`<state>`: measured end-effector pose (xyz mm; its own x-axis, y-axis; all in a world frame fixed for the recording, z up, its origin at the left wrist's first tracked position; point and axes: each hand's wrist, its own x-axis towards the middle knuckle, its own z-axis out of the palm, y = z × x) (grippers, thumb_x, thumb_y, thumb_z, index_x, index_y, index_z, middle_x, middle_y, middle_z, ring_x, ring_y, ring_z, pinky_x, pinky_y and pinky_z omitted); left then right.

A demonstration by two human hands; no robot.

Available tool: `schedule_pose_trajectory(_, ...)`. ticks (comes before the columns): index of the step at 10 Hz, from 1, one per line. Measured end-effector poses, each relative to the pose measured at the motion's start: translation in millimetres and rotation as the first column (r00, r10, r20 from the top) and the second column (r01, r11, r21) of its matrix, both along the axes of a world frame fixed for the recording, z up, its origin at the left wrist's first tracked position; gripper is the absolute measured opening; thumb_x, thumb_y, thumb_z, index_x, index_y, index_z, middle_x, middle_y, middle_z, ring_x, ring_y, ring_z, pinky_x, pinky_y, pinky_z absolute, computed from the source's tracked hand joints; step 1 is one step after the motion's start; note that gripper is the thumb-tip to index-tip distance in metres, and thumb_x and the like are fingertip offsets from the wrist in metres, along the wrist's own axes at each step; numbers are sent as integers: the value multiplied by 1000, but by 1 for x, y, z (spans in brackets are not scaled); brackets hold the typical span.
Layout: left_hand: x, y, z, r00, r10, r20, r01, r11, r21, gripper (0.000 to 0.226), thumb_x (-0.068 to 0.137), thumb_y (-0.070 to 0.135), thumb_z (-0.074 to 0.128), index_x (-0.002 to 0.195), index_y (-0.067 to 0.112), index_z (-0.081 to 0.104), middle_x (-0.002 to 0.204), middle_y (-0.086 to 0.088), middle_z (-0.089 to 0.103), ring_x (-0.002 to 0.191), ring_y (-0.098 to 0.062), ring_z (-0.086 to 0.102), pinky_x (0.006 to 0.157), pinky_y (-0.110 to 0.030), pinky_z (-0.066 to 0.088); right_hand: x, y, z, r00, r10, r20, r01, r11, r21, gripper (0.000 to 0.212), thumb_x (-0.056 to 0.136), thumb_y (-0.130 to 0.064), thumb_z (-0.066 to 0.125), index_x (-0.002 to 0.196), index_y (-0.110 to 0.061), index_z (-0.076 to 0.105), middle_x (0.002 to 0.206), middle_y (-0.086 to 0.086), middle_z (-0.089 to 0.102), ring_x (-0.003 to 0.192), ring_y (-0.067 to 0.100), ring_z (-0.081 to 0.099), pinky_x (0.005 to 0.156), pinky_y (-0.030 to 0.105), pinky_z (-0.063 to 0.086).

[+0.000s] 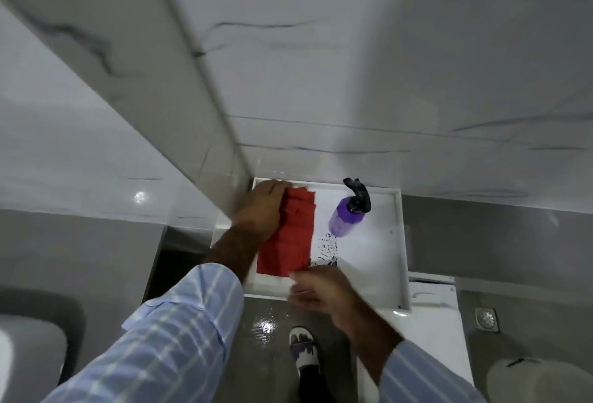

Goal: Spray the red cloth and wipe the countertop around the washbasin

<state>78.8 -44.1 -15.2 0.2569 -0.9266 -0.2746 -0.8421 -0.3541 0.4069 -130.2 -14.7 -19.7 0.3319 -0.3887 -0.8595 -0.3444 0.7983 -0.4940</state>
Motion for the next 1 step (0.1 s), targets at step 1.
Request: schedule_pose_trajectory(1,-3,14,-3,994,-2,112,15,993,-121,74,94,19,59,161,8,30,167,-13,35,154,-31,32,130,-44,23,-47,-30,7,890,155,-428,-393,736,-551,21,93,-35,77,102,-17,72,92,3,78,75,20,76,71,39,64)
